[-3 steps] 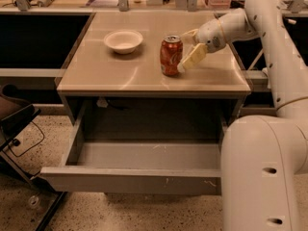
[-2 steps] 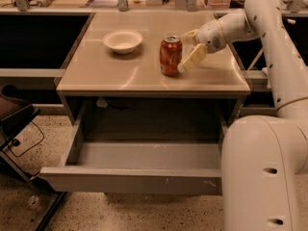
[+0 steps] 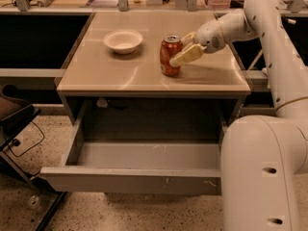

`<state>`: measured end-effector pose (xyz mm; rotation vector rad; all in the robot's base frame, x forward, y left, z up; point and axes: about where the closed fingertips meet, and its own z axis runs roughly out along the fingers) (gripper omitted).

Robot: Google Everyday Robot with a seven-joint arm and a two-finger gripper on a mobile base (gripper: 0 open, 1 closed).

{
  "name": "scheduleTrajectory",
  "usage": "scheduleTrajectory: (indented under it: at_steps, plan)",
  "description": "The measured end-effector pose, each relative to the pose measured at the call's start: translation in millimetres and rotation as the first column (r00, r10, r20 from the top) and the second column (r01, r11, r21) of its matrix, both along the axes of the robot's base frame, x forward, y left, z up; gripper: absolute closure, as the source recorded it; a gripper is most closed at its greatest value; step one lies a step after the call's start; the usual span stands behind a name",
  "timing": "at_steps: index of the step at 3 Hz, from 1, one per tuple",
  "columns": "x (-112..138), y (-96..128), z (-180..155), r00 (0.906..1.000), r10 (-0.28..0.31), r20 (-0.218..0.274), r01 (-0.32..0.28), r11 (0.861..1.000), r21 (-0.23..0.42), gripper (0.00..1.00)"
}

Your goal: Place coke can into top drawer

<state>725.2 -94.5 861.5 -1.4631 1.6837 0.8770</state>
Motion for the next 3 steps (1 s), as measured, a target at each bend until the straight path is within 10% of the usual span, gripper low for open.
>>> scheduleTrajectory:
  at_steps: [3]
  plan:
    - [-13, -14, 10, 0.9998, -0.020, 0.008, 0.020, 0.999, -0.025, 1.00]
